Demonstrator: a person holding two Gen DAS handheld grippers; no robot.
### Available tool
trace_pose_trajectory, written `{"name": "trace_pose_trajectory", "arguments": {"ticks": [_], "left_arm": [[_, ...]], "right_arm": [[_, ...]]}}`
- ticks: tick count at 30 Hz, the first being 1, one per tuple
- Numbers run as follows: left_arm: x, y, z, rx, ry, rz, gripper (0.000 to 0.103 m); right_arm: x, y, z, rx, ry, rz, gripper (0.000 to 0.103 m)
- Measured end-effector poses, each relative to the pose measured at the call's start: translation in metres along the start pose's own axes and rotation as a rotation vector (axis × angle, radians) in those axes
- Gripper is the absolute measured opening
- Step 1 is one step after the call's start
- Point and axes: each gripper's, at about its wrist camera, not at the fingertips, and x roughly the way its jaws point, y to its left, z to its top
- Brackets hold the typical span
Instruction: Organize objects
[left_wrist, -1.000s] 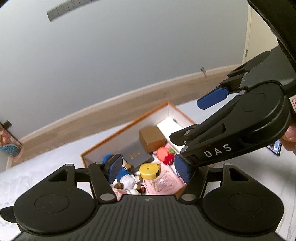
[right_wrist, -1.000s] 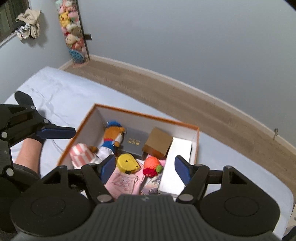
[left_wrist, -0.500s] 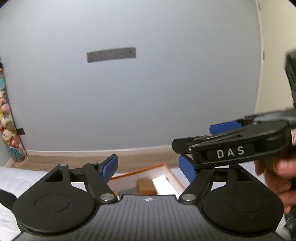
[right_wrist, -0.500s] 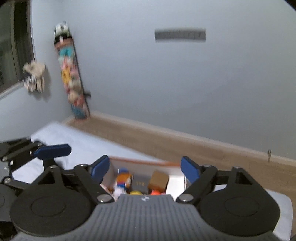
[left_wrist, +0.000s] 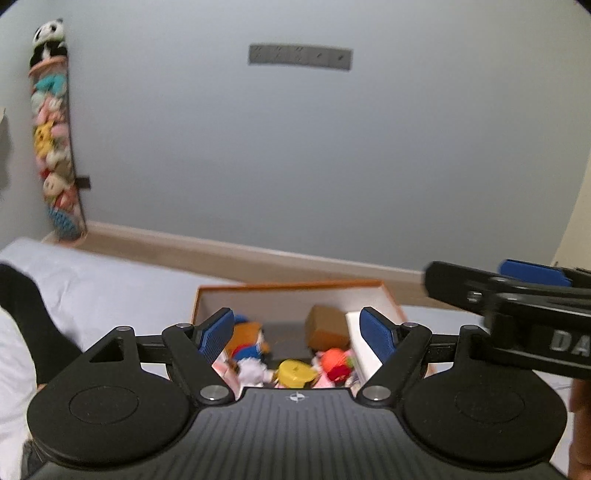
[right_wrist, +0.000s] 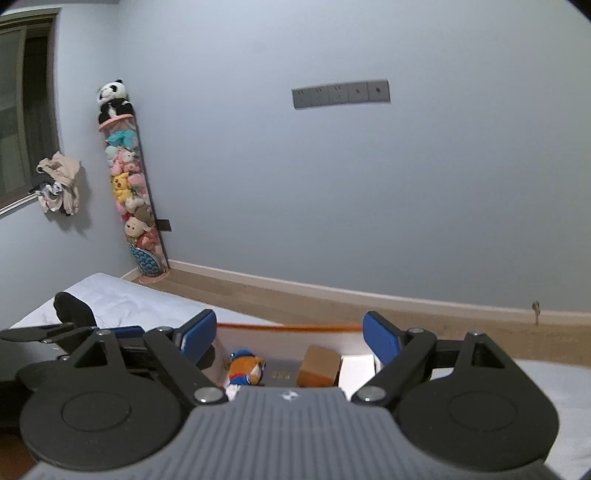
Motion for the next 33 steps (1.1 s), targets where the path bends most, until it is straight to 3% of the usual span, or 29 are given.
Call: {"name": "trace_pose_trajectory", "arguments": {"ticks": [7,11,17,21,25,33], "left_arm": [[0.025,0.019,-0.012,0.018,0.063,0.077,0.091],[0.042,0.028,-0.017,-0.032,0.104,0.086,0.091],[0.044,0.023,-0.024,-0.040,0.164,0.135,0.089],[0.048,0.020,-0.035,-0.017,0.199,0.197,0.088],[0.046,0.026,-0.037,-0.054,0.228,0.178,0.087],[0.047,0.023,-0.037,-0.007,0.206,0.177,0.086]], "right_arm": [[0.053,-0.007,-0.029,0.005,0.065,-0.073,0.092],[0.081,-0.015,-0.043,0.010,0.122,-0.119,0.092],[0.121,-0.022,-0.069,-0.013,0.264,-0.135,0.092],[0.130,-0.022,-0.083,-0.005,0.304,-0.143,0.092],[0.129,-0.025,-0.088,0.013,0.327,-0.130,0.093],[0.124,-0.021,-0.085,-0.016,0.303,-0.156,0.094]]}}
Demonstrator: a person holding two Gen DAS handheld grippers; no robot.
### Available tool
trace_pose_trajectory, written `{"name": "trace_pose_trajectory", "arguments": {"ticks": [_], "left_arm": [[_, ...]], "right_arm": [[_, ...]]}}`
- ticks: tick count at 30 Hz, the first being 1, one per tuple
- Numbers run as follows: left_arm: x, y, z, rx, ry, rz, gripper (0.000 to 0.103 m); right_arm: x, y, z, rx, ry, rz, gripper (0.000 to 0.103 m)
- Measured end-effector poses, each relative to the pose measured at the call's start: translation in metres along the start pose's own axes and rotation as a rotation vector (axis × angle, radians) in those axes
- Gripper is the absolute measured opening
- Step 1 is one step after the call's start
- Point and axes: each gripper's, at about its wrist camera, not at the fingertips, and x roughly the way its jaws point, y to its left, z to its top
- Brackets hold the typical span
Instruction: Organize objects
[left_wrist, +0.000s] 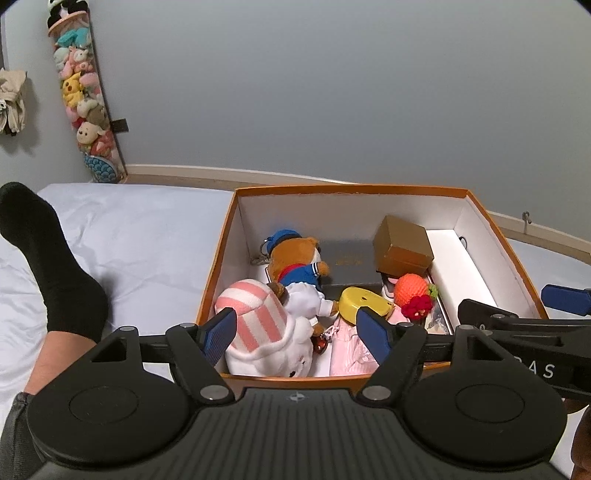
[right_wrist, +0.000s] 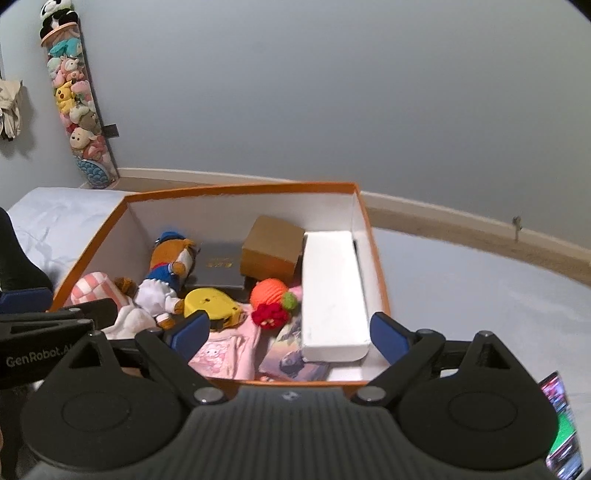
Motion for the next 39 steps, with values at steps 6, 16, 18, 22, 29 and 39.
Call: {"name": "trace_pose_trajectory", "arguments": {"ticks": [6,16,18,22,29,39], "left_arm": [[-0.0016,-0.0029,-0.0013,0.000,0.003,0.000,0.084],[-0.0044,-0.0038,-0.0022,0.000,-0.002,-0.002,0.084],[-0.0045,-0.0036,-0.0022,0.000,-0.001,-0.002,0.084],[-0.0044,-0.0026,-0.0026,0.002,0.002,-0.002,0.084],[-0.0029,-0.0008,-0.0043,-0.002,0.008,-0.002,0.084],[-0.0024,-0.0003,-0.0065,0.006,0.008,0.000,0.083]], "right_arm": [[0.0011,0.0016,-0.0016,0.002,0.004,0.000,0.094],[0.0004,0.0028,-0.0021,-0.005,0.003,-0.008,0.094],[0.0006,0.0033,-0.0024,-0.007,0.004,-0.010,0.094],[0.0006,0.0045,-0.0034,-0.008,0.006,-0.010,0.094],[0.0008,0.0071,-0.0041,-0.015,0.011,-0.014,0.094],[0.0015,0.0082,-0.0068,-0.007,0.017,-0.016,0.094]]}}
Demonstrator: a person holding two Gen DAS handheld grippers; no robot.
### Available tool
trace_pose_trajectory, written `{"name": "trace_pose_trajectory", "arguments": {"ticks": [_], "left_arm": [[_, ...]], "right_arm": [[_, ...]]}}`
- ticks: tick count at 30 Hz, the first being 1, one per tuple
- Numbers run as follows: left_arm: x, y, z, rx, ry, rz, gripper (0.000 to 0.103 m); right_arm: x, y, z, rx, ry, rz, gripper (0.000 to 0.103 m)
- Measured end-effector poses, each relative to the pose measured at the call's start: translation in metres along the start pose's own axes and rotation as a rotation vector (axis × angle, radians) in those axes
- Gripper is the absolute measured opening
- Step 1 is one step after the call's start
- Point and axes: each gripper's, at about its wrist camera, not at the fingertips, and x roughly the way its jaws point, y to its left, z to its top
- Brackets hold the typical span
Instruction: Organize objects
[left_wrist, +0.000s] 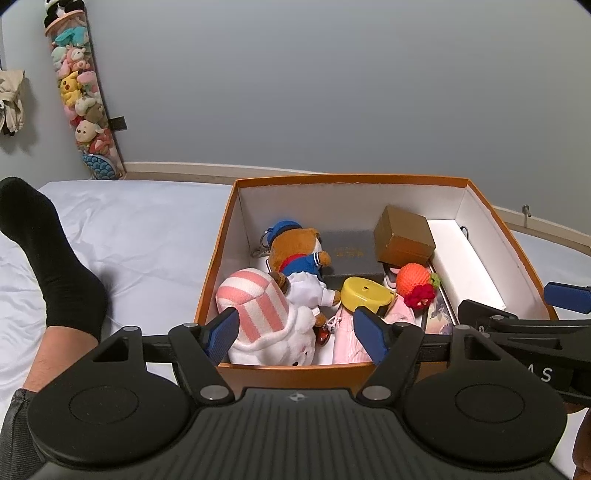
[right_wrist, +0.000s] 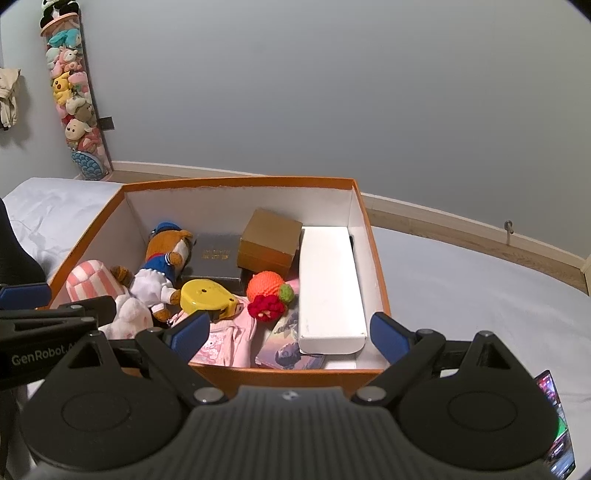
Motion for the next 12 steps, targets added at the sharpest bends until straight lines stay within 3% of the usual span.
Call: {"name": "trace_pose_trajectory", "arguments": {"ticks": [12], "left_arm": [[-0.0002,0.0014,-0.0016,0.010,-0.006,-0.006,0.082]], "right_arm": [[0.0006,-0.0001,-0.0005,0.000,0.001,-0.002,0.094]]}}
